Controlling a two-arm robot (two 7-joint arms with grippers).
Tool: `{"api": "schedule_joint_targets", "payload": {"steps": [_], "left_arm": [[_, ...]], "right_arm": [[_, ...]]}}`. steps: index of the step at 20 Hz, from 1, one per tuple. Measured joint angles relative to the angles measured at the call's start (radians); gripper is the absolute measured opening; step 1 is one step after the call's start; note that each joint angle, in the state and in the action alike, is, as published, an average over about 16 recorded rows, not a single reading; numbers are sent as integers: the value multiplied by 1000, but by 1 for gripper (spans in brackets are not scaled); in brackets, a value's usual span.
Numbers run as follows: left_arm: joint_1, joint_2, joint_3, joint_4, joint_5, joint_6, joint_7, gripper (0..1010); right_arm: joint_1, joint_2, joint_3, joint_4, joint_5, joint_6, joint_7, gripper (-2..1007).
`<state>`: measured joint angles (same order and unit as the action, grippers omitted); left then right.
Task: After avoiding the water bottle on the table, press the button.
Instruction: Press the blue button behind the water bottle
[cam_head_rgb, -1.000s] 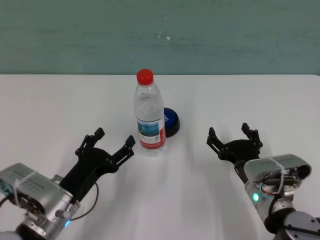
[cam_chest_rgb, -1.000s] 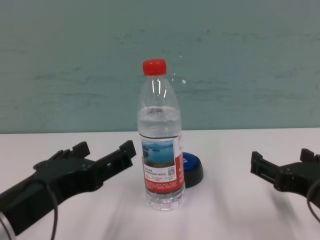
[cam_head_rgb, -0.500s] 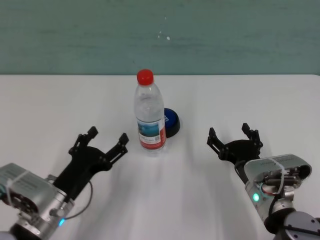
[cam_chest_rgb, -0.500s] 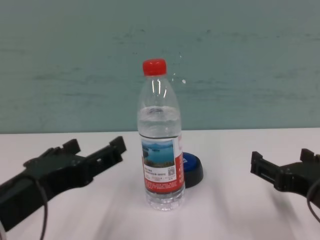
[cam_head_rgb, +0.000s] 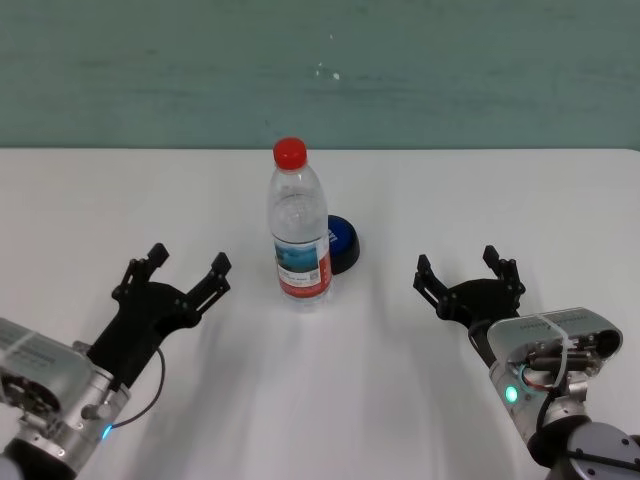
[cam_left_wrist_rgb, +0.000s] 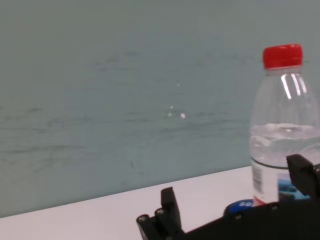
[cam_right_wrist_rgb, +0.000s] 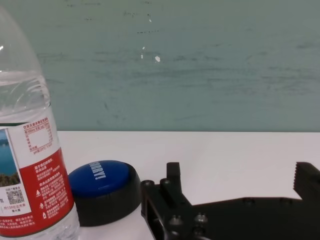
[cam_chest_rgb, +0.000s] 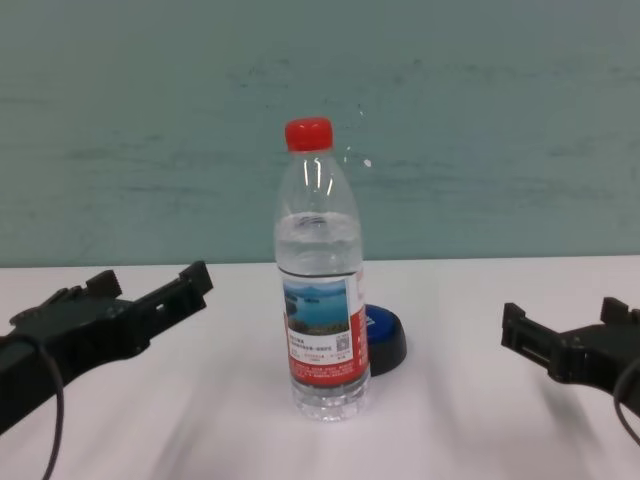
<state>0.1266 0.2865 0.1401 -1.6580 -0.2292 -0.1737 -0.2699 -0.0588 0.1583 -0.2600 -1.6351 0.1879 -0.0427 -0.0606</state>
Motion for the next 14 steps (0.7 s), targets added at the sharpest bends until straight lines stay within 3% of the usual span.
{"api": "schedule_joint_targets", "payload": {"steps": [14], "left_arm": [[-44,-21,-19,43,21,-1,12,1010]], "right_arm": [[0,0,0,0,0,0,0,1004]]}}
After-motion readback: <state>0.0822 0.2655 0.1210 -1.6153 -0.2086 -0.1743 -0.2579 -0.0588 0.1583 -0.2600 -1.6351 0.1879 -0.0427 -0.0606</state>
